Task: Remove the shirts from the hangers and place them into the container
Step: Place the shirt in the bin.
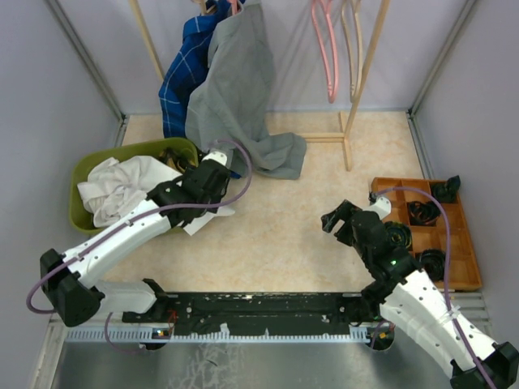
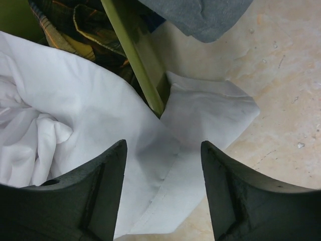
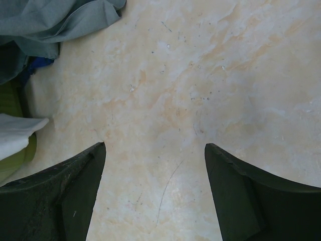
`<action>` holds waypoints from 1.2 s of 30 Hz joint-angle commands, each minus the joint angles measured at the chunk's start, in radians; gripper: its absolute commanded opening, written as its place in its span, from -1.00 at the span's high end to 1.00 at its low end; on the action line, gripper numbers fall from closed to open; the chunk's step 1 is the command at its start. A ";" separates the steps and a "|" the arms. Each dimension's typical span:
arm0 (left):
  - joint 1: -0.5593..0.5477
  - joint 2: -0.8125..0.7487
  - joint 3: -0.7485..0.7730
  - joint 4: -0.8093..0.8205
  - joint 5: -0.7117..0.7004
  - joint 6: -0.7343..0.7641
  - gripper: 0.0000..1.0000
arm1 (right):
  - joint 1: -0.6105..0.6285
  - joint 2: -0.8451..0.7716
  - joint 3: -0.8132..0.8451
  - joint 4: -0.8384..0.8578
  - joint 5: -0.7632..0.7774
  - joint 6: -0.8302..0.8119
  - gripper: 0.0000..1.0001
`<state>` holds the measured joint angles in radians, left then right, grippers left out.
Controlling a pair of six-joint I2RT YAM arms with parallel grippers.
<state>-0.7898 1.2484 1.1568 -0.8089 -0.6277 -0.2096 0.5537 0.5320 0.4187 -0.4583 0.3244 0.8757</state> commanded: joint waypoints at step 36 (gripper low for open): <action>0.077 -0.093 0.156 -0.026 0.082 -0.003 1.00 | -0.002 -0.017 0.000 0.026 0.035 0.009 -0.61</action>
<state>-0.7635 1.1889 1.2549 -0.8124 -0.4282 -0.1936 0.5537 0.5236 0.4164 -0.4641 0.3309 0.8757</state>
